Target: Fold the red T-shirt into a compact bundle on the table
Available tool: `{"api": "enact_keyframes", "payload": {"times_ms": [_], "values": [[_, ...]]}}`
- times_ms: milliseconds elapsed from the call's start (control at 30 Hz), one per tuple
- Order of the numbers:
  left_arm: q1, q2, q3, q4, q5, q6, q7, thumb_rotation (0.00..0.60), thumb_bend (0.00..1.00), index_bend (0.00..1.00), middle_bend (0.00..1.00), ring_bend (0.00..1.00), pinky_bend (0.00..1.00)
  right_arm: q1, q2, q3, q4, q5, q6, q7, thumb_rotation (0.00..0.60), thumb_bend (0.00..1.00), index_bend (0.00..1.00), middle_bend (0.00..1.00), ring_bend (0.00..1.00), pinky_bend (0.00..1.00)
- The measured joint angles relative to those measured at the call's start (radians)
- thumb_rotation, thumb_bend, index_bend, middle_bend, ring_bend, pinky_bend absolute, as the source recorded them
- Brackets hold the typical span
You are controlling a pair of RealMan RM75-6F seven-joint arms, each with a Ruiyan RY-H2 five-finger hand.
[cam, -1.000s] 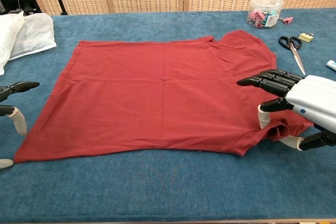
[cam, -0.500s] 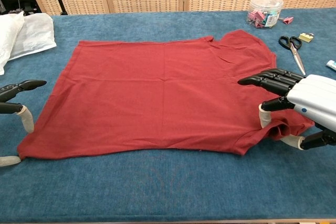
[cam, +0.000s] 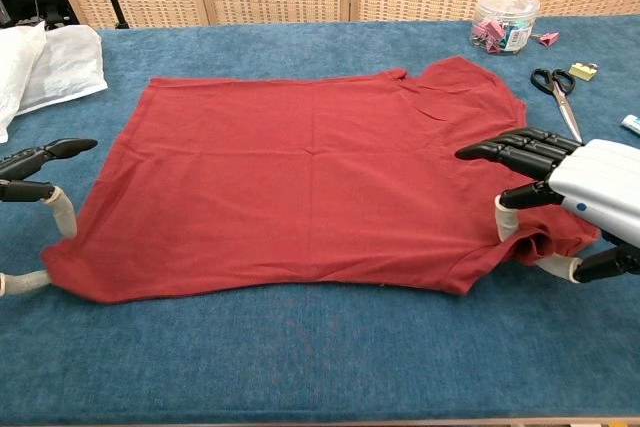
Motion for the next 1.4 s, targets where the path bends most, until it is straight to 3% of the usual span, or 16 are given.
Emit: {"api": "enact_keyframes", "payload": {"times_ms": [300,667,1067,1400], "values": [[-0.009,-0.004,0.008,-0.025,-0.001,-0.012,0.002,0.600,0.34,0.54,0.00,0.00,0.00,0.001,0.004,0.002,-0.002,0.002,0.003,0.006,0.600,0.67,0.61,0.07,0.00,0.00],[-0.010,0.002,0.009,-0.051,-0.014,-0.028,-0.026,0.600,0.44,0.69,0.00,0.00,0.00,0.000,0.007,0.000,-0.004,0.003,0.002,0.008,0.600,0.67,0.61,0.07,0.00,0.00],[-0.013,0.007,0.014,-0.063,-0.018,-0.039,-0.035,0.600,0.56,0.73,0.00,0.00,0.00,0.001,0.008,-0.001,-0.004,0.004,0.001,0.009,0.600,0.68,0.61,0.07,0.00,0.00],[-0.017,0.014,0.013,-0.074,-0.018,-0.032,-0.022,0.600,0.81,0.74,0.00,0.00,0.00,0.000,0.010,-0.001,-0.004,0.004,0.003,0.011,0.600,0.69,0.61,0.08,0.00,0.00]]}}
